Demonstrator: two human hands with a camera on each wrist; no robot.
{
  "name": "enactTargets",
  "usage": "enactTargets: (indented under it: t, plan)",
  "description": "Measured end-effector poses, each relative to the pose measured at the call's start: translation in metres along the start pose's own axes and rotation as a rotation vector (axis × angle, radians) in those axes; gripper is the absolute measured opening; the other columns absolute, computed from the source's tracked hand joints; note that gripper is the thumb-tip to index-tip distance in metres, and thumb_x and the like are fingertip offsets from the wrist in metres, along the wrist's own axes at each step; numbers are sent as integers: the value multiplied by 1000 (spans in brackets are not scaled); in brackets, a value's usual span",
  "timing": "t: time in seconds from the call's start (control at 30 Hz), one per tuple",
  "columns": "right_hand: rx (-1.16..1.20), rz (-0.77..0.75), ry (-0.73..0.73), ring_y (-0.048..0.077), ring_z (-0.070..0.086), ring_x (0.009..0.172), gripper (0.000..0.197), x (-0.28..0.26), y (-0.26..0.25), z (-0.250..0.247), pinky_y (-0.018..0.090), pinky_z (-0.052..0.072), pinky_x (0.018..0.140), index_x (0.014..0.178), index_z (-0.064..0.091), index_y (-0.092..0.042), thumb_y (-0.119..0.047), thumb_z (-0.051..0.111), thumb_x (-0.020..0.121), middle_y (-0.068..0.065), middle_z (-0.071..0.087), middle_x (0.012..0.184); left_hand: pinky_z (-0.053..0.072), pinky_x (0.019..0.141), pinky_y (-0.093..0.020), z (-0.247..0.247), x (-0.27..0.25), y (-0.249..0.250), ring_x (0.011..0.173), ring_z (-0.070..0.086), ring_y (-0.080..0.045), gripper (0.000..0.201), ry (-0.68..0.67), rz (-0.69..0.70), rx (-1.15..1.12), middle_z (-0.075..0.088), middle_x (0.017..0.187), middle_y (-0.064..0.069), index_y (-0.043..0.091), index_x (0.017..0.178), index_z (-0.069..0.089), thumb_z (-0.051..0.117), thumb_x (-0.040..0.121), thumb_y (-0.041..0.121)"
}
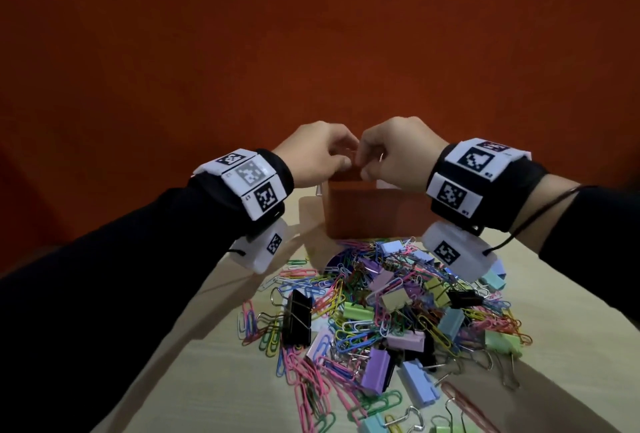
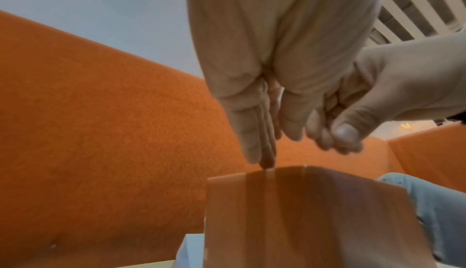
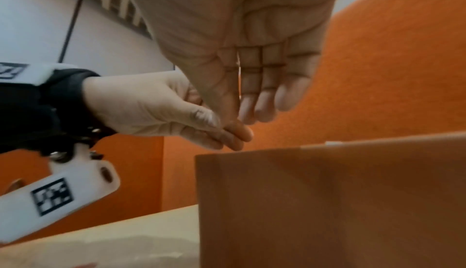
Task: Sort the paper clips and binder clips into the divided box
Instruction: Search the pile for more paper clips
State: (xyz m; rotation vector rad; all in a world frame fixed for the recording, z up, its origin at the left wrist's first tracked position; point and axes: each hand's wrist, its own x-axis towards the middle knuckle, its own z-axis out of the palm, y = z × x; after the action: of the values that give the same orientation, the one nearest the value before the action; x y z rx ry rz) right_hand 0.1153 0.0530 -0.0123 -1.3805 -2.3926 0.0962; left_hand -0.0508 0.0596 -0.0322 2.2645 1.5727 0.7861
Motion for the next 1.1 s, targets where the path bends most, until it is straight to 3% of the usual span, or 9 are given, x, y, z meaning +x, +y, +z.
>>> enactTargets:
  t: [0.13,0.2,0.23,0.33,0.47,0.67,0.87,0.97,1.1]
  plan:
    - [-153,-183,-213,4,51,64,9,-16,-18,10,35,48,84,73,72,-28,-20,71,72,-19,54,59,43,61,-17,-9,-20,-7,71,55,-5,17,80,23,88,62,79,9,22,83,62,78,78,22]
    - [-228,-259,-312,0,50,65,10,-23,-25,18,47,37,100,71,71,-31,-22,70,74,-21,57,60,42,56,-13,-11,-31,-13,60,54,1,15,-55,0,116,65,73,8,20,79,65,80,76,19]
    - [-252,-292,-365,1,53,69,9,-26,-28,21,46,39,100,72,71,-30,-22,70,75,-19,61,64,43,55,-12,-12,-36,-16,56,54,2,13,-155,-15,129,67,71,7,19,78,67,80,76,17]
    - [-252,-368,-502,9,62,77,7,-30,-36,27,34,52,81,82,76,-22,-18,71,77,-9,71,77,49,62,-23,-9,-49,-24,61,61,-6,11,-393,-58,188,73,75,2,20,79,69,80,76,19]
    - [-296,-379,-579,10,63,80,12,-30,-42,32,28,52,77,89,76,-21,-18,70,78,-7,72,83,48,64,-20,-3,-58,-26,71,66,-10,11,-512,-71,251,74,76,2,22,79,73,82,74,24]
    - [-409,-393,-683,8,52,77,22,-33,-48,38,19,39,67,102,73,-22,-21,70,80,-5,69,93,46,58,-13,8,-64,-24,57,58,7,14,-599,-60,325,67,62,16,22,78,75,84,70,28]
    - [-462,-381,-714,18,61,92,25,-35,-47,48,24,45,73,103,71,-21,-19,72,79,-3,70,101,47,50,-16,15,-67,-21,42,53,4,18,-645,-42,375,67,61,8,15,82,76,84,71,26]
    - [-470,-397,-700,17,57,80,17,-34,-47,53,25,45,68,95,71,-20,-17,70,78,-1,70,97,47,53,-18,17,-68,-19,49,54,0,14,-632,-8,412,62,62,12,14,84,74,81,74,22]
    - [-477,-424,-691,14,50,73,13,-33,-49,55,20,35,51,92,71,-19,-16,67,80,-3,66,87,48,62,-24,18,-69,-15,63,58,-7,6,-609,36,439,59,61,13,18,80,73,77,75,18]
